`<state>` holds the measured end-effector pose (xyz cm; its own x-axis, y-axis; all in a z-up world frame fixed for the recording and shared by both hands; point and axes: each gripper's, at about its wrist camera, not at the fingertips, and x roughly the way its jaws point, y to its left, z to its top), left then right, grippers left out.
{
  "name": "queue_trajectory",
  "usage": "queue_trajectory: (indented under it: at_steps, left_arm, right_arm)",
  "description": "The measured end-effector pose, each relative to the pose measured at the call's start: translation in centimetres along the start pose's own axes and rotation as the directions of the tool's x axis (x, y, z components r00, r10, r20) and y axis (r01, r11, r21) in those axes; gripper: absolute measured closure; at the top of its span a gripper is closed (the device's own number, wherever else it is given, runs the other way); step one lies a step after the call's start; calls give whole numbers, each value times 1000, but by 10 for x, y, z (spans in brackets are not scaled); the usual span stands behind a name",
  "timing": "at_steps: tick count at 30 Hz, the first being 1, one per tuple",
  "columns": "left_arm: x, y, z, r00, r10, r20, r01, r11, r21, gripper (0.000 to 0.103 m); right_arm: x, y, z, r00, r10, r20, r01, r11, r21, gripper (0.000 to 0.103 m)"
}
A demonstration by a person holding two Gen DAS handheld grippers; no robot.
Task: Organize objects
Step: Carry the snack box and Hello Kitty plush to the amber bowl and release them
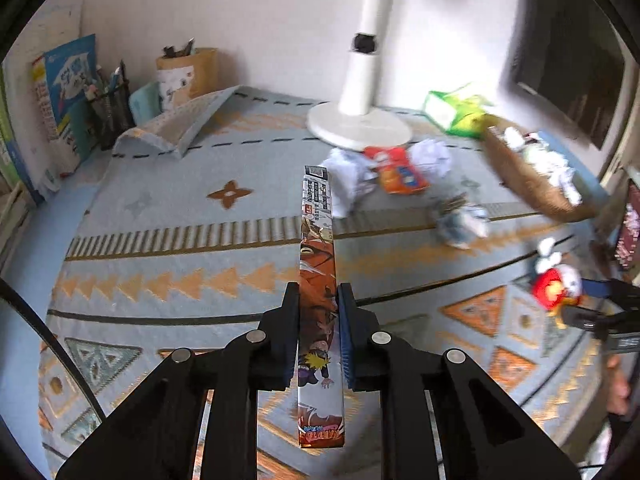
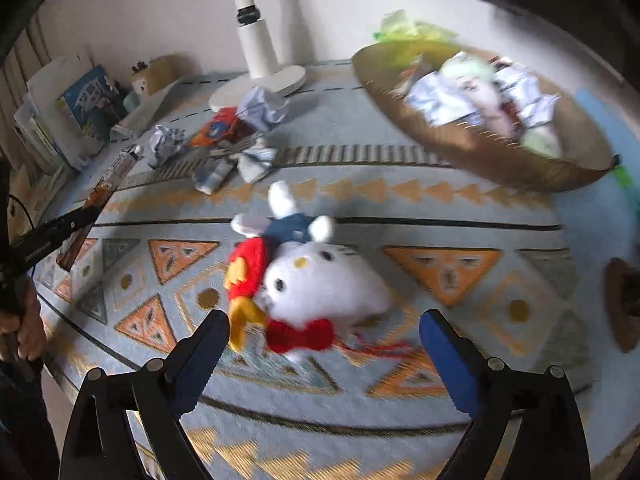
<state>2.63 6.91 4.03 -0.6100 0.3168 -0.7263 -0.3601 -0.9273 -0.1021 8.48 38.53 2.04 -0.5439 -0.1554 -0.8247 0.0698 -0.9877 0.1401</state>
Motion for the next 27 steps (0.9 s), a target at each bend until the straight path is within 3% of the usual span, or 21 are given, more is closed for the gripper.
queue_trajectory:
  at_steps: [1, 3, 4, 9, 12, 15, 18, 21, 24, 27]
  left_arm:
    - [-2, -4, 2, 1000, -9, 1, 9, 1000, 8, 88]
    - [-5, -16, 7, 1000, -13, 0, 13, 999, 34, 88]
    - [-6, -21, 10, 1000, -18, 1, 18, 999, 41, 88]
    - [-14, -58, 25, 996, -91, 18, 89, 993, 77, 88]
    - [-20, -89, 43, 990, -138, 36, 133, 984, 116, 88]
    - [-25, -130, 70, 978, -195, 74, 183, 971, 151, 88]
    - [-21, -165, 100, 962, -251, 110, 231, 958, 171, 88]
    - [-4, -196, 125, 946, -303, 118, 283, 946, 161, 88]
    - [21, -224, 144, 928, -360, 99, 345, 928, 143, 88]
    - [44, -241, 157, 910, -403, 102, 391, 913, 117, 84]
  right_arm:
    - [2, 2, 2, 1000, 6, 14, -6, 1000, 3, 8]
    - [5, 9, 5, 999, -23, 34, 23, 1000, -11, 30]
    - [7, 15, 7, 998, -54, 32, 55, 998, -26, 34]
    - [-5, 22, 4, 997, -30, 72, 34, 998, -53, 36]
    - [-33, 15, 10, 989, -38, 141, 43, 999, -33, 36]
    - [-77, -7, 27, 956, -99, 276, 92, 995, 36, 36]
    - [-122, -40, 48, 880, -242, 409, 179, 966, 187, 35]
    - [-143, -77, 71, 810, -396, 434, 244, 899, 365, 35]
    - [-147, -118, 92, 813, -399, 424, 180, 865, 469, 34]
    - [-136, -146, 108, 820, -435, 371, 203, 828, 522, 30]
